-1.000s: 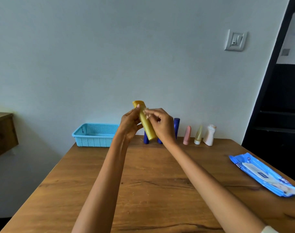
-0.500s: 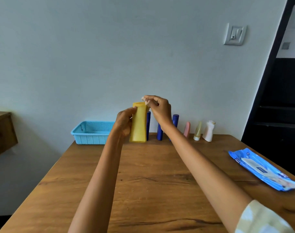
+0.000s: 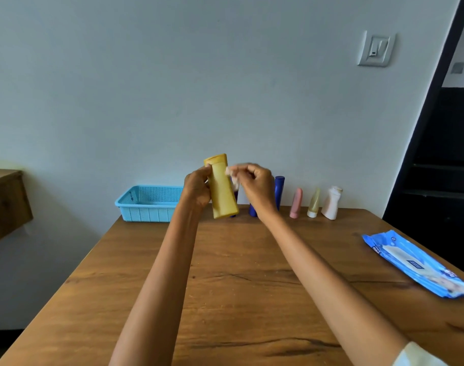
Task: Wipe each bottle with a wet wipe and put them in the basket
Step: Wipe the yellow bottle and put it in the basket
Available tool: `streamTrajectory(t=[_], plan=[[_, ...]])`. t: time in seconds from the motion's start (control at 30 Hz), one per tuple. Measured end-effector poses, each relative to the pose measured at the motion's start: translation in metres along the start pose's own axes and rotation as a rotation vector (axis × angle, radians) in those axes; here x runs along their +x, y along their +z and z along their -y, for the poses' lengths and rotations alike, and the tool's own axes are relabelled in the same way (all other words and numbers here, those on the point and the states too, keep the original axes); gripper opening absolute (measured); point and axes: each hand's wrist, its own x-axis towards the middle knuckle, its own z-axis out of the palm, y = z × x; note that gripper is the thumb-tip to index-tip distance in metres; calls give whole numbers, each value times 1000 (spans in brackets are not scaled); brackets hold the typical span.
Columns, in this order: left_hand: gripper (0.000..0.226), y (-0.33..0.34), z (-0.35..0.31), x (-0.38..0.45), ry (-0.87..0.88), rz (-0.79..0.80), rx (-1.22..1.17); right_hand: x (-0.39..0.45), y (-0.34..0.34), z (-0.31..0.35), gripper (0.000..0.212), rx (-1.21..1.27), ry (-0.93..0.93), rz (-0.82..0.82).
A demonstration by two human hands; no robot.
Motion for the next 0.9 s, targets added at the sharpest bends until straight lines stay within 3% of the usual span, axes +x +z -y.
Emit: streamTrajectory(t=[0.23, 0.43, 0.5, 0.63, 0.73, 0.8, 0.9], plan=[[13, -1, -3, 1, 37, -41, -65, -6, 6, -5, 15, -164, -167, 101], [6, -10, -4, 6, 88, -164, -9, -36, -11, -36, 13, -177, -34, 208], [20, -9, -5, 2, 110, -174, 3, -33, -14, -36, 16, -196, -20, 192], [30, -2, -3, -4, 115, -151, 33, -4, -8, -15, 16, -194, -162, 51], [12, 3, 0, -11, 112, -98, 65, 19, 6, 0, 32, -328, -290, 145], [11, 4, 0, -12, 124, -78, 74, 22, 14, -2, 35, -445, -318, 242], [15, 3, -5, -11, 136, -110, 45, 3, 13, -12, 33, -455, -346, 255]])
